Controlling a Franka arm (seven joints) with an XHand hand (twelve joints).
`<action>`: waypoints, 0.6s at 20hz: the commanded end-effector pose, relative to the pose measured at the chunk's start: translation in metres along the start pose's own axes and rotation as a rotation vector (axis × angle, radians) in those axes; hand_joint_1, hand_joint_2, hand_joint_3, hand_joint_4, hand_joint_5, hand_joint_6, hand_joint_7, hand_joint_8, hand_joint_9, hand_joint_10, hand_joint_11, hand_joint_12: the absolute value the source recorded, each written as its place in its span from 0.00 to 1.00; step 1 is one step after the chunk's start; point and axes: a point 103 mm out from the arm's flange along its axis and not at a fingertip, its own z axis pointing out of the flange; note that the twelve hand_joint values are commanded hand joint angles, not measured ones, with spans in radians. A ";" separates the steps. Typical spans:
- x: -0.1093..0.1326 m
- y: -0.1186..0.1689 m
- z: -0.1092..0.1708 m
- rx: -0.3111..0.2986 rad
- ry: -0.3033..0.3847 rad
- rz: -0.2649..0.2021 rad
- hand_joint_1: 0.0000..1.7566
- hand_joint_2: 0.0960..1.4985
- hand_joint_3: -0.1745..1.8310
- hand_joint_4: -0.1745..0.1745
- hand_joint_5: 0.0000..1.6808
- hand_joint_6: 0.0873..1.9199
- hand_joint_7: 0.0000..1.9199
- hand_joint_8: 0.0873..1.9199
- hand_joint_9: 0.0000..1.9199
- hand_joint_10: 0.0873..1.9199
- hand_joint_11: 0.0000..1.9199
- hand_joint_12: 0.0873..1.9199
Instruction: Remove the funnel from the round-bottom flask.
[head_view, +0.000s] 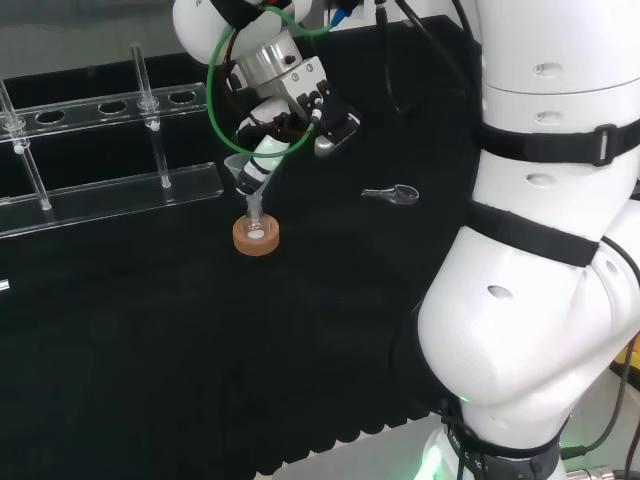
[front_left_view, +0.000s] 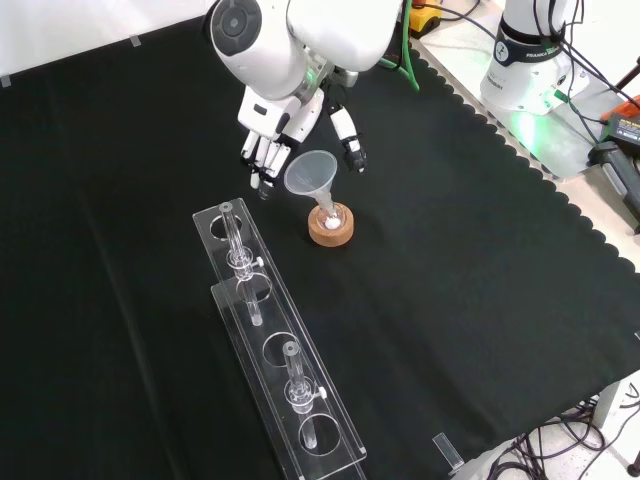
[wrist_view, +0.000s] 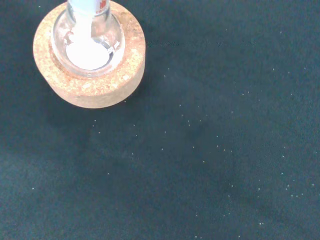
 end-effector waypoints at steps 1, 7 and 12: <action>-0.004 0.002 0.003 -0.009 0.009 -0.003 0.19 0.38 0.09 0.10 0.08 0.00 0.02 0.09 0.13 0.26 0.20 0.76; -0.004 0.003 0.003 -0.027 0.008 -0.004 0.20 0.39 0.09 0.11 0.19 0.00 0.07 0.42 0.29 0.39 0.44 0.62; -0.002 0.013 0.007 -0.055 0.011 -0.020 0.25 0.42 0.10 0.01 0.25 0.00 0.18 0.48 0.50 0.30 0.68 0.41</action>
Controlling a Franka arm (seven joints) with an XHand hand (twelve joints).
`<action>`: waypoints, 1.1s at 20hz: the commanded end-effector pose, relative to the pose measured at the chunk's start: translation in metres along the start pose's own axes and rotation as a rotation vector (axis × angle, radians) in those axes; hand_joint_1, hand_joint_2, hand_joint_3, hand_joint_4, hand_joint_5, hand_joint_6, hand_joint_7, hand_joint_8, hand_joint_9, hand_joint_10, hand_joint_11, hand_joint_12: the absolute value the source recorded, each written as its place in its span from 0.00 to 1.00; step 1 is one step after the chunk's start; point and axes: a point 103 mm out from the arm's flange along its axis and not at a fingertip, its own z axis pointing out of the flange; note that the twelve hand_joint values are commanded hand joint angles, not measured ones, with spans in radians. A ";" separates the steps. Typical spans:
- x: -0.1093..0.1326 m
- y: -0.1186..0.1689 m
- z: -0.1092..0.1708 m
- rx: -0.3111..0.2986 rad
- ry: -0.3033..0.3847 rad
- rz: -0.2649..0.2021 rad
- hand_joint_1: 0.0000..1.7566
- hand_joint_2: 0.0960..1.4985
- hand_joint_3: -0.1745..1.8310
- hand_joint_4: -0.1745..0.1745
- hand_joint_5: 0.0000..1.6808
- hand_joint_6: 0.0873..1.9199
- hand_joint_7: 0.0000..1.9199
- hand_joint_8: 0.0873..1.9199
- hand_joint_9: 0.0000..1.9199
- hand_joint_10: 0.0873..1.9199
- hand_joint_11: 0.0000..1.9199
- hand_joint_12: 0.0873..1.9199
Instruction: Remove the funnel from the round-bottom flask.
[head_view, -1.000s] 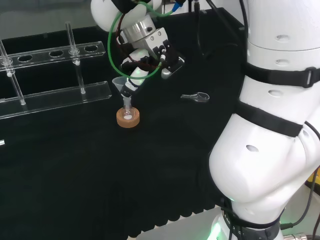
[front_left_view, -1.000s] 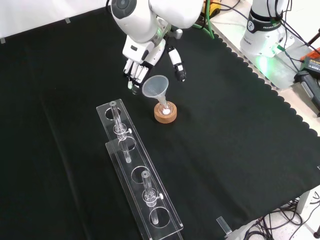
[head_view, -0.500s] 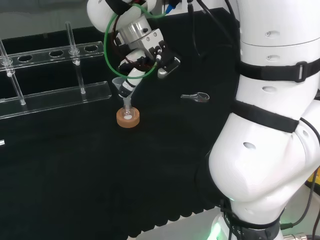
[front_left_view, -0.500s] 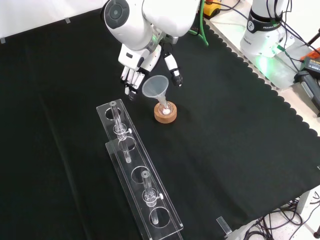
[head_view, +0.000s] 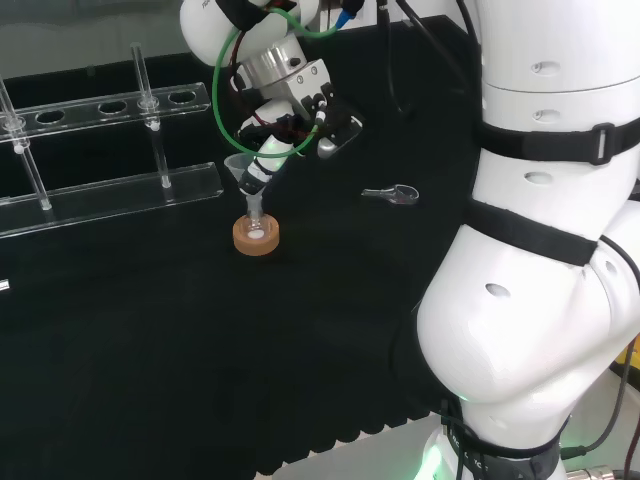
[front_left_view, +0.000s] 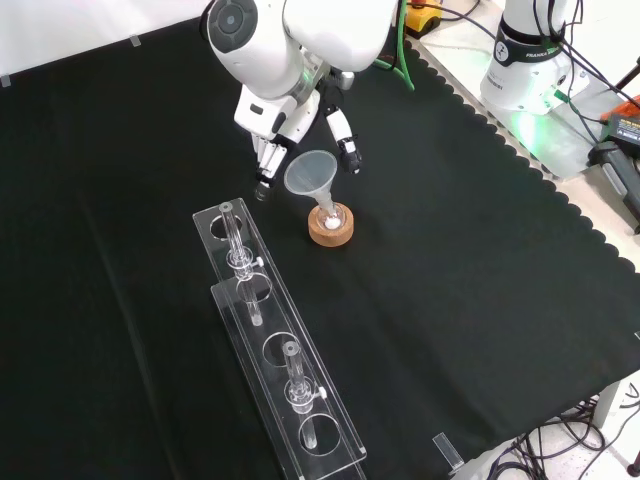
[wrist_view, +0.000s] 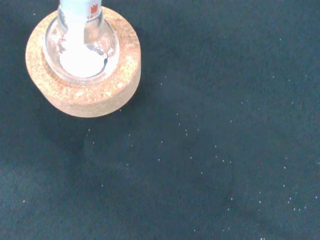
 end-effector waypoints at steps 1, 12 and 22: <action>0.002 0.010 0.007 -0.028 -0.001 -0.014 0.26 0.42 0.10 0.00 0.28 0.00 0.21 0.49 0.55 0.27 0.73 0.37; -0.003 0.014 0.007 -0.115 -0.006 -0.019 0.37 0.47 0.12 0.00 0.29 0.66 0.47 0.60 0.84 0.16 0.94 0.20; -0.014 -0.001 -0.012 -0.142 0.002 0.002 0.41 0.48 0.12 0.00 0.35 0.73 0.55 0.63 0.91 0.17 0.96 0.19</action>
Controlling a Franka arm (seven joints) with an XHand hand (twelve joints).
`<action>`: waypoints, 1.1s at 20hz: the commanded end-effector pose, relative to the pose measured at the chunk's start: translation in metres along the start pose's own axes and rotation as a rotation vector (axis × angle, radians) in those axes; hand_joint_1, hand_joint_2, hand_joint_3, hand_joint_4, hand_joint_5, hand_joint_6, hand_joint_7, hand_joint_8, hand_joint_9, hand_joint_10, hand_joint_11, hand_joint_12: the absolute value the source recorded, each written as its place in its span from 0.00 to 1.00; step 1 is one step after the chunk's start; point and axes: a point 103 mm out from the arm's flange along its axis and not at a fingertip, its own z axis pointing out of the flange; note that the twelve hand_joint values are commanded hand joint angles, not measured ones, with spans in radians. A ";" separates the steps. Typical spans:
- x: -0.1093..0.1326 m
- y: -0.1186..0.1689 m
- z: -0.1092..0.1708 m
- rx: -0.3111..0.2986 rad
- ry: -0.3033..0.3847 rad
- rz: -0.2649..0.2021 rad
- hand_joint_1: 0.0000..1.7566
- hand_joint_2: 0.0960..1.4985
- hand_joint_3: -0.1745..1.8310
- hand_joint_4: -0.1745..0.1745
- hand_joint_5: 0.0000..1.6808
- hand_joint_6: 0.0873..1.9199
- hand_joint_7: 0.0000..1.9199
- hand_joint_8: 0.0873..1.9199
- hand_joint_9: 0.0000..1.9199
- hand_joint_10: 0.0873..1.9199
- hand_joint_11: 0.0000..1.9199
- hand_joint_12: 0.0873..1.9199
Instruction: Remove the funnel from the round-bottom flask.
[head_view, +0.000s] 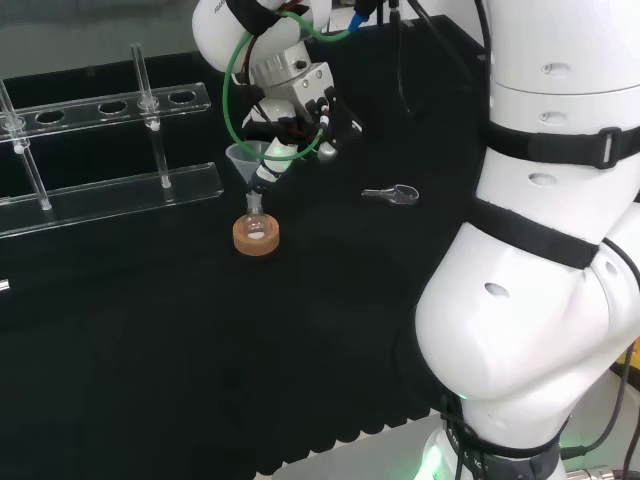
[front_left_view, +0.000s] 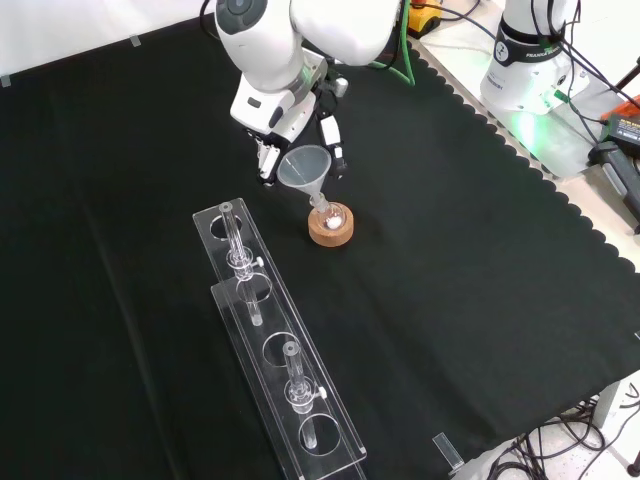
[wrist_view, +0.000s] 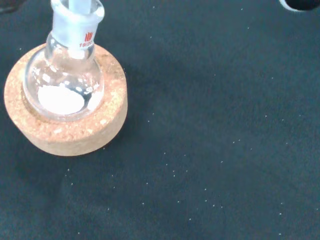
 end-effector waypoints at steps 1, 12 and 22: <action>-0.013 -0.020 -0.025 -0.039 0.003 0.013 0.41 0.48 0.12 0.00 0.37 0.72 0.56 0.64 0.92 0.17 0.97 0.19; -0.035 -0.101 -0.115 -0.220 -0.099 0.095 0.46 0.48 0.13 0.00 0.49 0.68 0.61 0.65 0.96 0.16 0.99 0.17; -0.031 -0.130 -0.160 -0.292 -0.094 0.111 0.47 0.48 0.13 0.00 0.51 0.67 0.62 0.64 0.97 0.16 0.99 0.17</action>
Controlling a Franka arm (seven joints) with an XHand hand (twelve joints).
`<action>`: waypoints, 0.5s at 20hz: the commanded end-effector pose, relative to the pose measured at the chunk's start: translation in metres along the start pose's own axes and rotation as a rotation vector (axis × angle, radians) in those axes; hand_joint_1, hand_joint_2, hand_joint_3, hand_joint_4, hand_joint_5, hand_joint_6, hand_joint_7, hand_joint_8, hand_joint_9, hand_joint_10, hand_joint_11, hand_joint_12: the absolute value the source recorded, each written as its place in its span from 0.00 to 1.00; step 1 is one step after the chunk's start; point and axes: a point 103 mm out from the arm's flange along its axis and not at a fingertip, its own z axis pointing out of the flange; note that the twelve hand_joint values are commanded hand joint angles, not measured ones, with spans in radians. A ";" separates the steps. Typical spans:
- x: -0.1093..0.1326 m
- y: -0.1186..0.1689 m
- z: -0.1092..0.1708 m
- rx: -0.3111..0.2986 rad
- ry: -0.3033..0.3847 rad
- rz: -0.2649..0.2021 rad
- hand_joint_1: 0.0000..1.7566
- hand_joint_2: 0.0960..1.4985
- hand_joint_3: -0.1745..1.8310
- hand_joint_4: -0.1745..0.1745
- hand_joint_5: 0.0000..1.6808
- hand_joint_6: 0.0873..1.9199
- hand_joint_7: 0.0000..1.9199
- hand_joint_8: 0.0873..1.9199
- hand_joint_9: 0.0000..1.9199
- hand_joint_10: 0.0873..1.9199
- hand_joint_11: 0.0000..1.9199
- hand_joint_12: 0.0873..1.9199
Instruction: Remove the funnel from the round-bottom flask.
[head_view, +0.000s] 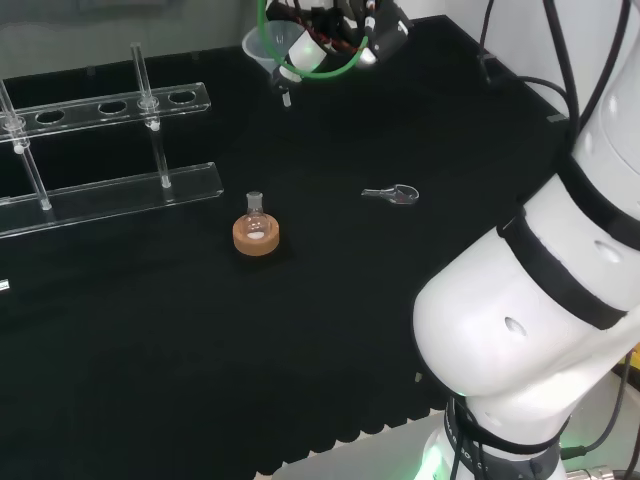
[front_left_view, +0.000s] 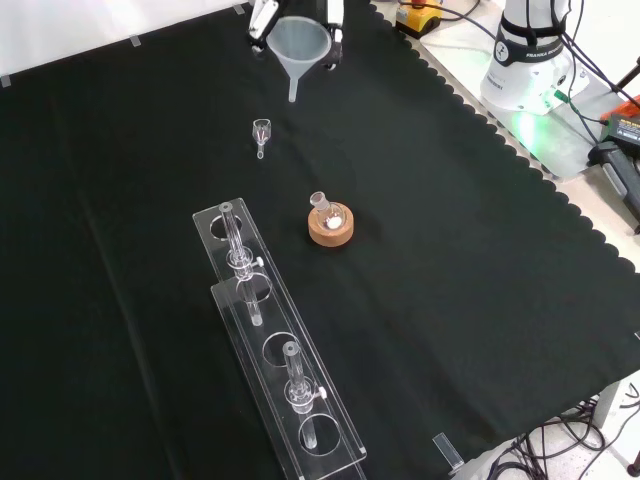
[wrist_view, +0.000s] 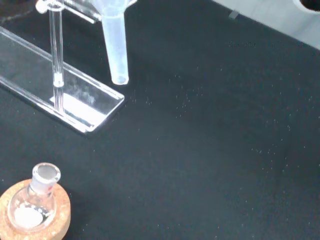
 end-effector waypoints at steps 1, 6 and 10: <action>-0.002 -0.014 -0.022 -0.013 0.002 0.031 0.47 0.48 0.13 0.00 0.52 0.67 0.62 0.64 0.97 0.16 0.99 0.17; -0.014 -0.037 -0.046 -0.059 0.015 0.079 0.47 0.47 0.14 0.00 0.53 0.67 0.63 0.64 0.97 0.15 1.00 0.17; -0.012 -0.041 -0.053 -0.066 0.013 0.074 0.48 0.47 0.14 0.00 0.54 0.66 0.64 0.64 0.98 0.15 1.00 0.16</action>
